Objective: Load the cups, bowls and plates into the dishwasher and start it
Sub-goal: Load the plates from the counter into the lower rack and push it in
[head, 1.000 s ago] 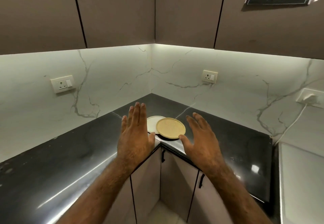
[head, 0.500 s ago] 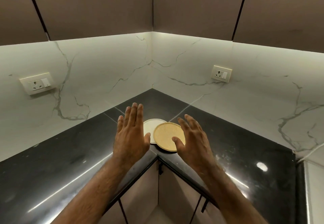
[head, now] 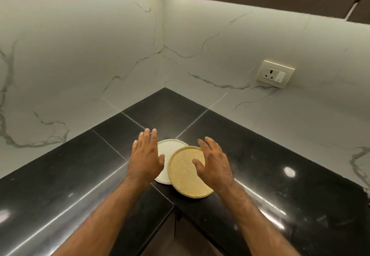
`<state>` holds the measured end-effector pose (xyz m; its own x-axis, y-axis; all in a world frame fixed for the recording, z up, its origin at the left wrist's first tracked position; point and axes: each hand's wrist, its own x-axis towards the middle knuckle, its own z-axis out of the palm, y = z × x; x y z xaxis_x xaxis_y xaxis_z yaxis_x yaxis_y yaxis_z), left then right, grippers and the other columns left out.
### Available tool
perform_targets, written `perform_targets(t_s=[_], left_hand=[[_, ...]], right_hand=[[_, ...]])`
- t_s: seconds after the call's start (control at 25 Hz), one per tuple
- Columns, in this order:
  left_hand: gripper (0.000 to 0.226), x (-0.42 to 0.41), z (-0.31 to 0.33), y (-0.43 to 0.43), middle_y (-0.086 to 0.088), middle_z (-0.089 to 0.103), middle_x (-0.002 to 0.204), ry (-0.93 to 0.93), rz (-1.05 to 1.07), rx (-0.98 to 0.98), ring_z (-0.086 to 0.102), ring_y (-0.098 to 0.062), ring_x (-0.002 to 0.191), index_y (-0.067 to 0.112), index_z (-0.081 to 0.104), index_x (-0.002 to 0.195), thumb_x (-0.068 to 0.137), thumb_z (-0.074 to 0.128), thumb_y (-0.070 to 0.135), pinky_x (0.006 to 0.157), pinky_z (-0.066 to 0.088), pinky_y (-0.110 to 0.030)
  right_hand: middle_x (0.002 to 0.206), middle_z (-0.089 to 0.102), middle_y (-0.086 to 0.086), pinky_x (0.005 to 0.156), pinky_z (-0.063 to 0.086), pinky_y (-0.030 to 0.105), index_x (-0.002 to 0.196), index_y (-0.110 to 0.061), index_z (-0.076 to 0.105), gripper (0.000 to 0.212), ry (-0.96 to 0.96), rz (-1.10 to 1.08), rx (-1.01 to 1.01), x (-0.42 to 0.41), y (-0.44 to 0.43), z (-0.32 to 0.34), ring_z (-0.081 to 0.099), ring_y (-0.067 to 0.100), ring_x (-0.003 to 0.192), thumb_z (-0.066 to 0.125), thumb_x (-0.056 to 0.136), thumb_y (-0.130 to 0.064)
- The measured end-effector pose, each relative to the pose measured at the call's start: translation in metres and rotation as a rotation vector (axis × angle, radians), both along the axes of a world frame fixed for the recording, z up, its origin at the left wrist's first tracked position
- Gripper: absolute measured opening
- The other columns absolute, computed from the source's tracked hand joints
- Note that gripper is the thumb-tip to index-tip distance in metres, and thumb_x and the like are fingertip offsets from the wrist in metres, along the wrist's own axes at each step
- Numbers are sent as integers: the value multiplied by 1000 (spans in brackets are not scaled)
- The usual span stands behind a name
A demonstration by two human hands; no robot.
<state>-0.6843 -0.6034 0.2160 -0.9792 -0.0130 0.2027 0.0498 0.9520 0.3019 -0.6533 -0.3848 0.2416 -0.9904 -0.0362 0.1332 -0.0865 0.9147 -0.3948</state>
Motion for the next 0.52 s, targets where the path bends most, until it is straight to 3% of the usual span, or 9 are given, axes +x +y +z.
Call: perform_targets(t_s=[0.08, 0.16, 0.28, 0.36, 0.52], left_hand=[[84, -23, -25, -2, -9, 31, 160, -87, 42, 49, 30, -28, 148, 12, 23, 157, 93, 66, 43, 120, 32, -43], [68, -43, -49, -4, -8, 48, 142, -195, 132, 78, 48, -26, 129, 11, 40, 145, 92, 66, 45, 104, 47, -41], [60, -62, -74, -7, -13, 57, 129, -388, 296, 48, 58, -30, 116, 6, 55, 132, 92, 64, 50, 90, 55, -43], [61, -72, -88, -7, -15, 58, 129, -467, 374, 46, 60, -34, 115, 4, 55, 132, 93, 61, 50, 84, 56, -44], [50, -94, -99, -14, -18, 56, 134, -578, 506, 165, 60, -40, 118, 3, 51, 134, 96, 59, 35, 86, 53, -47]], right_hand=[[165, 22, 0, 119, 29, 44, 157, -28, 26, 72, -82, -11, 0, -22, 3, -23, 22, 20, 152, 62, 96, -43], [165, 22, 0, 120, 29, 44, 157, -28, 25, 73, -179, -27, 11, -41, 5, -47, 23, 21, 151, 62, 95, -43], [163, 26, 2, 119, 31, 47, 157, -26, 25, 79, -299, -95, 39, -60, 13, -77, 27, 23, 149, 66, 92, -43], [159, 32, 4, 116, 35, 48, 156, -24, 26, 82, -359, -158, 50, -72, 19, -92, 32, 24, 145, 69, 88, -37], [156, 37, 4, 113, 41, 47, 157, -23, 24, 91, -450, -268, -8, -89, 29, -110, 38, 24, 141, 77, 82, -30]])
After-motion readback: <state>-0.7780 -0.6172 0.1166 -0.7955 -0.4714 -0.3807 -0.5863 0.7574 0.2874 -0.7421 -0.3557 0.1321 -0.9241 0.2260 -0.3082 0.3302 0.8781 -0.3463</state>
